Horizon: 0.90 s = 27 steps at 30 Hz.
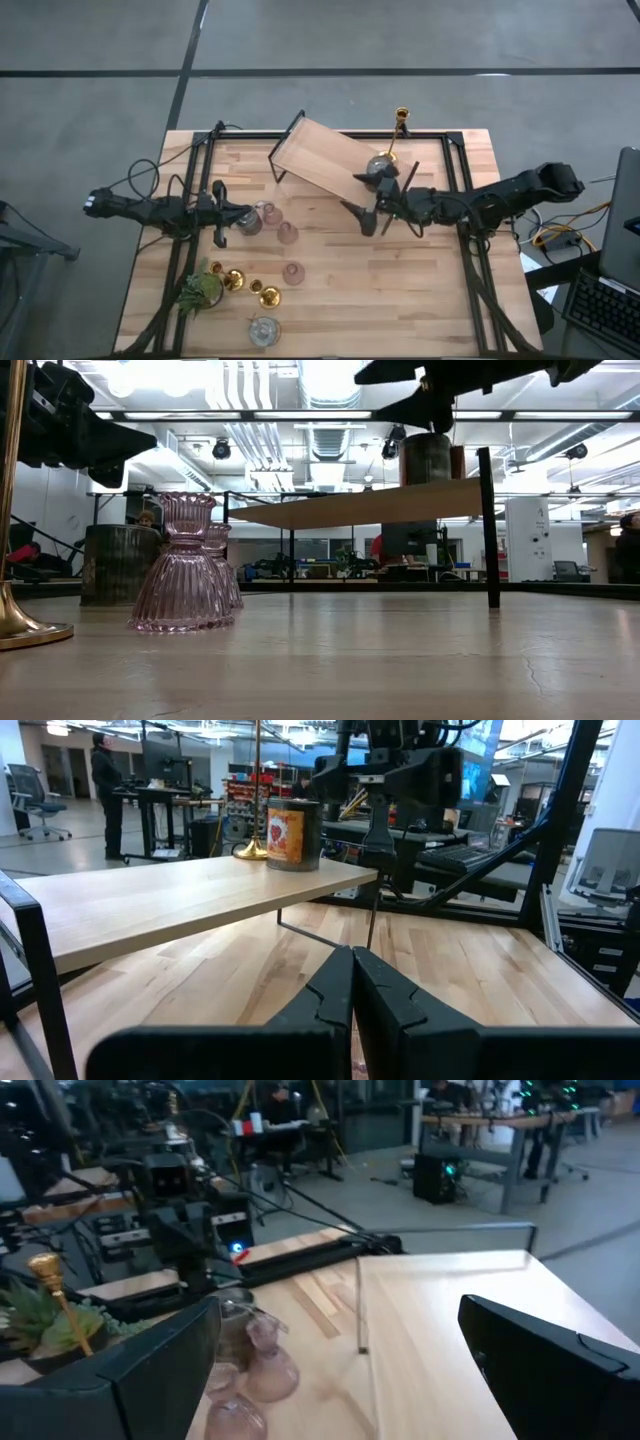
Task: Pick & Place candle stick holders
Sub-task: Put the bottom right silver scented candle on the shelf
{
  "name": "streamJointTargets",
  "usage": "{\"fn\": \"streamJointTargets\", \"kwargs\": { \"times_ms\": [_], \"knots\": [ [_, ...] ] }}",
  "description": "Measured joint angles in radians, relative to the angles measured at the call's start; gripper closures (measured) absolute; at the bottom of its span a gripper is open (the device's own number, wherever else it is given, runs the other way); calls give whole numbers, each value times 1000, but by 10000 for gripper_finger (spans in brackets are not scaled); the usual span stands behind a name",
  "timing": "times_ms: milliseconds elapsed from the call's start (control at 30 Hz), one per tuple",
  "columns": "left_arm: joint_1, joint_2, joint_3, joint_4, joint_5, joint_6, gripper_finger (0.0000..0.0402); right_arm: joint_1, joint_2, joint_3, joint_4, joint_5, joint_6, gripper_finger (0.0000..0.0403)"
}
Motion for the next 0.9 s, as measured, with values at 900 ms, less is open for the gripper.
{"fn": "streamJointTargets", "kwargs": {
  "times_ms": [900],
  "knots": [
    [0, 0, 0, 0, 0, 0, 390, 166, 155, -11, 102, -106, -161, 3]
  ]
}}
